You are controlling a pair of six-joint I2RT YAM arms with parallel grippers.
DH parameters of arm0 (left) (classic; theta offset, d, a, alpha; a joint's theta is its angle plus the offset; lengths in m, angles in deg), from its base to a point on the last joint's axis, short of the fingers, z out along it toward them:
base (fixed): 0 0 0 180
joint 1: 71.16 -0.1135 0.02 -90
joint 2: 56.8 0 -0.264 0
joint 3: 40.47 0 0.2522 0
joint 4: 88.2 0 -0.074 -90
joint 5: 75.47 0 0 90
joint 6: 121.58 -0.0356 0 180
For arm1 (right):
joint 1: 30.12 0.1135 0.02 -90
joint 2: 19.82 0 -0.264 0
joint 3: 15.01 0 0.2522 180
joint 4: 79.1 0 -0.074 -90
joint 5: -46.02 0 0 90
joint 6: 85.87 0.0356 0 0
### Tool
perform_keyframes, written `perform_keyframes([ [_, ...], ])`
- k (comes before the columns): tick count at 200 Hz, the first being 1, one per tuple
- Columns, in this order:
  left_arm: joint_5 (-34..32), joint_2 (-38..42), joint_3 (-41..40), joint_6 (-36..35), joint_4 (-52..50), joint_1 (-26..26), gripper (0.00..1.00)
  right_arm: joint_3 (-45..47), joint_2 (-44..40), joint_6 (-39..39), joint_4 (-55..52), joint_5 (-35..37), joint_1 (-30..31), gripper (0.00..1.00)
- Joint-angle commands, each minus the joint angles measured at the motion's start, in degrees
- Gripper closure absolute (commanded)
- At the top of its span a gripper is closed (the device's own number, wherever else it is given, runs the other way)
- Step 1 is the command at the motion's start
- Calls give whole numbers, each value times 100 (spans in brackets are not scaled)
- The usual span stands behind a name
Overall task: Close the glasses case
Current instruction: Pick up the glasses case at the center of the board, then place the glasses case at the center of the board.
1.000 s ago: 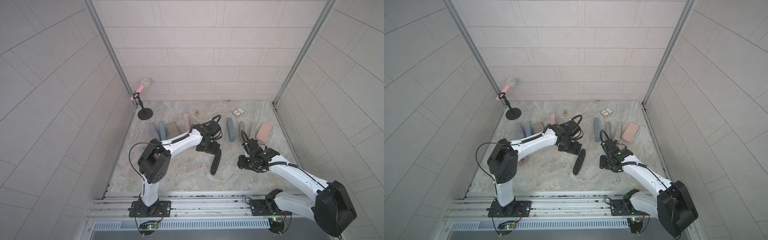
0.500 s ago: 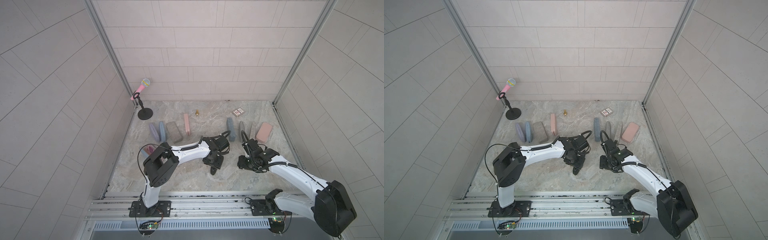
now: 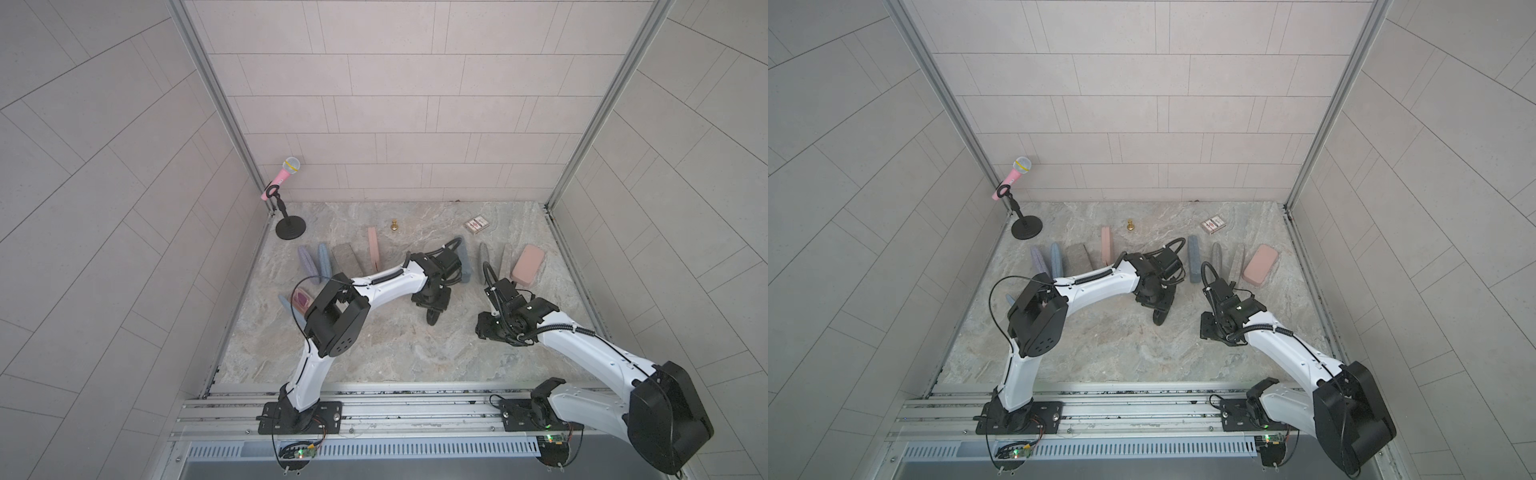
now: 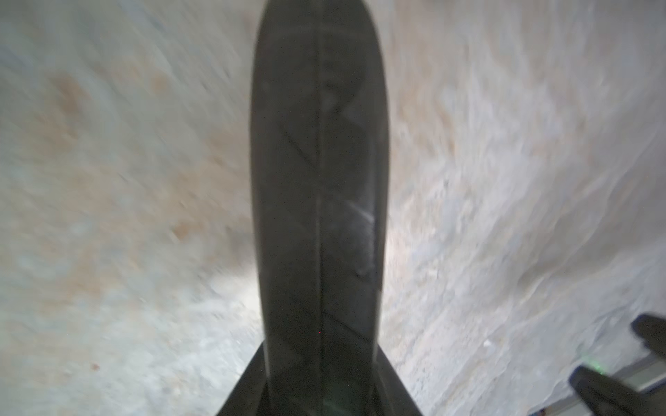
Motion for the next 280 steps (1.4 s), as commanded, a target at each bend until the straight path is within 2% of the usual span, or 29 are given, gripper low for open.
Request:
perform_keyframes([
  [1,-261,-371,952,-247,-497,-507,76,-117,155,-101,-52,-56,-33,44],
  [29,-187,-1221,2216,-315,-914,-856,76,-198,361,-171,-11,-126,-35,44],
  [49,-106,-1702,2693,-261,-1032,-946,76,-244,444,-206,10,-156,-34,44],
  [74,-39,-1899,2727,-172,-966,-957,76,-271,496,-207,63,-192,-36,44],
  [122,-2,-1795,2481,-125,-832,-965,74,-273,546,-198,108,-256,-34,44],
  [136,-25,-1744,2435,-135,-823,-956,67,-265,526,-188,108,-277,-37,44],
  [158,-36,-1613,2381,-126,-796,-961,46,-245,447,-161,94,-320,-39,44],
  [169,-23,-1514,2381,-119,-821,-958,39,-236,381,-154,61,-328,-36,44],
  [190,-77,-1142,2372,-120,-909,-956,29,-229,193,-140,-15,-340,-34,44],
  [207,-258,-689,2269,-181,-1074,-959,25,-219,0,-114,-98,-347,-34,44],
  [224,-508,-30,1829,-209,-1159,-972,24,-135,-194,-101,-89,-393,-41,44],
  [259,-1123,1756,24,-117,-1077,-1091,16,85,-420,-53,4,-600,-28,44],
  [280,-1728,2803,-1312,292,-1078,-1327,13,97,-461,-75,64,-661,-30,44],
])
